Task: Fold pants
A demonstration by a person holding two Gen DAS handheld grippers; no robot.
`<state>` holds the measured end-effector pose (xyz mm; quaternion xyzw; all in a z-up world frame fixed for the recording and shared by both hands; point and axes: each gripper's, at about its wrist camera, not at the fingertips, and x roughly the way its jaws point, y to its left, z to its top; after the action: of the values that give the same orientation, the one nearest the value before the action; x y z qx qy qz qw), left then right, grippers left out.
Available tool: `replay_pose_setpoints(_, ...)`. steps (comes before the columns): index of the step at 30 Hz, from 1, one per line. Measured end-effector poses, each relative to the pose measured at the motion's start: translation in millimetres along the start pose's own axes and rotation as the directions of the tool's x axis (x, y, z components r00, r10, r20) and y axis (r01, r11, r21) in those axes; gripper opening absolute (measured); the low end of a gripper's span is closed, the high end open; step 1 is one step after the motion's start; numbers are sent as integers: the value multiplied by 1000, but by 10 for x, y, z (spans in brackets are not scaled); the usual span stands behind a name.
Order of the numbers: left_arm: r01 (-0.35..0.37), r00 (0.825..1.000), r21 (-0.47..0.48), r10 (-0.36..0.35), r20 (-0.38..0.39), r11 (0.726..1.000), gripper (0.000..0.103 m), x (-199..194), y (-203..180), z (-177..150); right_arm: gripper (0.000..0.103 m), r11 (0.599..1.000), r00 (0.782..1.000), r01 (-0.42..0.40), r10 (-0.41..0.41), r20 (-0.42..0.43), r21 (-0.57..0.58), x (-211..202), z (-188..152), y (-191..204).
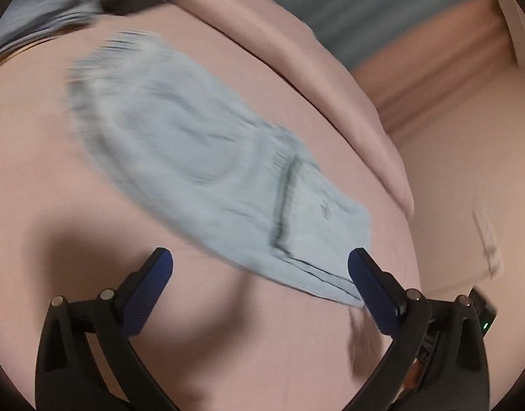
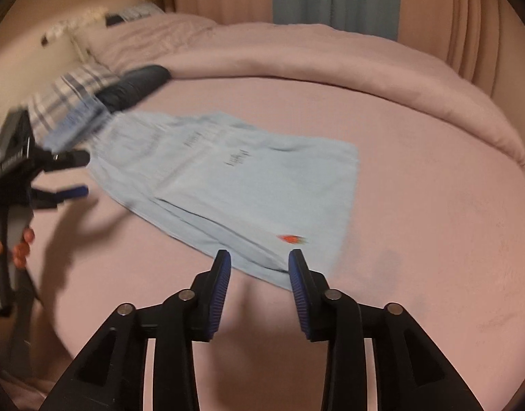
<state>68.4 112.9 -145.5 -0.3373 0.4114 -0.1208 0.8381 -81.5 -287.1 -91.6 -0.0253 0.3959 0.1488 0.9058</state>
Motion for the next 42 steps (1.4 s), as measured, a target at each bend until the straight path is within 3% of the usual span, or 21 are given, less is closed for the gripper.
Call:
replay_pose_setpoints(3,-36,999,-111,40,35,993,102,-219,387,29,37,999,999,-42,42,3,-5,140,44,218)
replay_pose_setpoints(8,15,997,-268,6,77,963,102,-385,786,69,37,989,989,-146,146,-23,0,397,155,554)
replay_pose_setpoints(19,40,994,-353,-1,109,935,101,-71,883,578,37,962,962,-270,267,-59,-39,785,540,1130)
replay_pose_setpoints(20,47,994,-348,-8,112,936,98,-27,862,615,37,952,951,-304,303,-60,-24,869,666,1184)
replay_pose_setpoints(22,65,994,-336,-30,108,940,79,84,830,689,37,925,924,-377,379,-48,44,1013,893,1232)
replay_pose_setpoints(23,54,995,-345,-23,94,937,68,139,846,704,37,890,893,-444,449,-36,105,1121,1063,1248)
replay_pose_setpoints(24,50,996,-360,-19,88,932,48,178,895,704,37,865,871,-482,490,-31,138,1207,1165,1266)
replay_pose_setpoints(25,51,996,-374,-19,88,926,35,191,950,705,37,846,855,-504,517,-34,172,1327,1288,1302)
replay_pose_setpoints(26,57,996,-389,-25,86,920,25,197,1010,698,37,848,858,-496,512,-47,186,1438,1391,1357)
replay_pose_setpoints(28,106,992,-425,-68,103,899,24,173,1126,642,37,871,873,-464,480,-82,162,1662,1578,1548)
replay_pose_setpoints(30,108,991,-406,-68,113,907,24,149,1119,625,37,889,885,-443,454,-102,113,1824,1702,1751)
replay_pose_setpoints(32,104,991,-394,-61,122,913,23,115,1084,601,23,923,909,-376,385,-159,85,2049,1777,1906)
replay_pose_setpoints(35,116,989,-394,-68,133,912,21,90,1095,579,18,945,895,-289,323,-308,152,2563,1697,1971)
replay_pose_setpoints(38,139,986,-383,-93,135,913,21,48,1092,572,18,937,896,-323,348,-278,132,2518,1699,1923)
replay_pose_setpoints(42,151,983,-325,-105,153,934,20,22,998,646,18,901,889,-365,412,-201,235,2103,1614,1471)
